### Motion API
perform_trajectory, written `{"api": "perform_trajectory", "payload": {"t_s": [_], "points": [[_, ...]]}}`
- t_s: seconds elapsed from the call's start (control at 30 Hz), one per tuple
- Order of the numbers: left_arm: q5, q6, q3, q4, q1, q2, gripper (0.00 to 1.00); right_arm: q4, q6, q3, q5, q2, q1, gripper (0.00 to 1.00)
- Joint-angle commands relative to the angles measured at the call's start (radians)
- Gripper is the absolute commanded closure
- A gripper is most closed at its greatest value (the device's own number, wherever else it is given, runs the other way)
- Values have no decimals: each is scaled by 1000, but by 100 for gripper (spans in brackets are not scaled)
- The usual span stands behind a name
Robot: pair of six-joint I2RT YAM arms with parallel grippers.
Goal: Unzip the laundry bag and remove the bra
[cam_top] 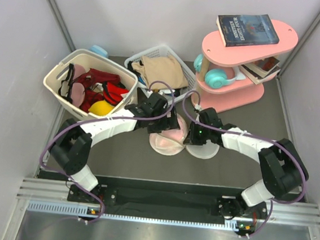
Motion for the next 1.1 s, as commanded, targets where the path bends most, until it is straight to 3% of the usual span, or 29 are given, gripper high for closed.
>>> {"api": "perform_trajectory", "payload": {"t_s": [0.0, 0.07, 0.3, 0.67, 0.97, 1.07], "points": [[-27, -15, -14, 10, -4, 18, 1, -15, -16, 31, 0, -23, -19, 95], [-30, -15, -2, 4, -2, 25, 1, -44, -30, 35, 37, -49, -19, 100], [-58, 30, 93, -56, -8, 80, 3, -90, -42, 39, 96, -171, -19, 100], [-3, 54, 156, -14, -30, 169, 6, -87, -47, 46, 79, -148, -19, 100], [38, 73, 179, -2, -54, 226, 19, -84, -53, 45, 79, -137, -19, 100], [-7, 73, 184, -5, -76, 208, 21, -81, -54, 43, 77, -131, -19, 100]]}}
